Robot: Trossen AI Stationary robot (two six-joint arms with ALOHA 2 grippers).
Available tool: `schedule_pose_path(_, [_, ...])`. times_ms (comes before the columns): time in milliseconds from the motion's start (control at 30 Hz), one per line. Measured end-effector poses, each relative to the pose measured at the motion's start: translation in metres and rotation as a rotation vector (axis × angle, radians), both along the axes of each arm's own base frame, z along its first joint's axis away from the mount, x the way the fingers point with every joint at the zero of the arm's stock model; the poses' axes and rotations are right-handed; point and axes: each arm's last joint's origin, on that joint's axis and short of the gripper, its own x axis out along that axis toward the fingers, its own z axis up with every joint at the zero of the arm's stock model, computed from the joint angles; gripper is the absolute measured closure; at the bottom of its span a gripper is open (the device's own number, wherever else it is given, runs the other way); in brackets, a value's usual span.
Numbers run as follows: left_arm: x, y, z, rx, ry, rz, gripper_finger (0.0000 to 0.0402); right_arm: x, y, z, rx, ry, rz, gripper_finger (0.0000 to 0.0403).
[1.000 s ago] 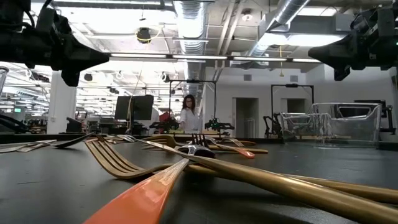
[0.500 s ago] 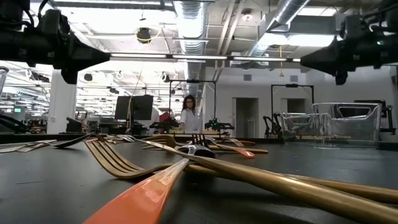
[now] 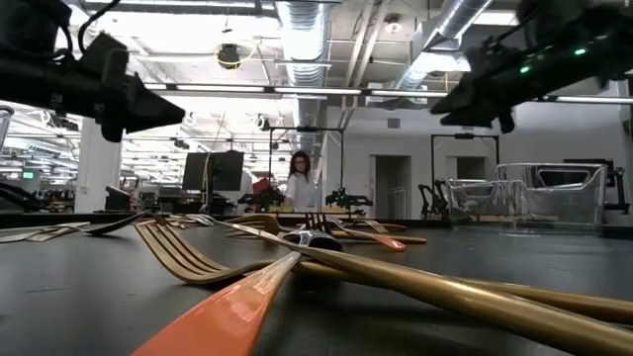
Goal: Sort silverware by color (type)
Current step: Put the orange spoon into the top right transparent bin
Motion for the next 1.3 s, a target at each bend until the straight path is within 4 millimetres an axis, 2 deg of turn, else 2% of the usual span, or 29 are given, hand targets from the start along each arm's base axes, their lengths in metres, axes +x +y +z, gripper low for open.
schedule_pose_path(167, [0.004, 0.006, 0.000, 0.013, -0.001, 0.047, 0.0290, 0.020, -0.020, 0.001, 0.017, 0.093, -0.051, 0.0175])
schedule_pose_path(333, [0.005, 0.009, -0.002, 0.014, 0.029, 0.067, 0.0290, 0.041, -0.027, 0.011, 0.065, 0.185, 0.071, 0.0181])
schedule_pose_path(500, [0.005, 0.010, -0.003, 0.013, 0.032, 0.068, 0.0290, 0.061, -0.034, 0.013, 0.079, 0.312, 0.118, 0.0185])
schedule_pose_path(733, [0.006, 0.009, -0.003, -0.034, 0.007, 0.016, 0.0290, 0.082, -0.045, -0.002, 0.071, 0.446, 0.145, 0.0186])
schedule_pose_path(867, [0.007, 0.008, -0.004, -0.083, -0.020, -0.020, 0.0290, 0.091, -0.059, -0.012, 0.073, 0.514, 0.134, 0.0186])
schedule_pose_path(1067, [0.007, 0.008, -0.004, -0.114, -0.040, -0.012, 0.0290, 0.106, -0.079, -0.021, 0.162, 0.590, 0.179, 0.0186])
schedule_pose_path(1300, [0.006, 0.008, -0.004, -0.129, -0.042, -0.003, 0.0290, 0.128, -0.083, -0.025, 0.198, 0.669, 0.212, 0.0186])
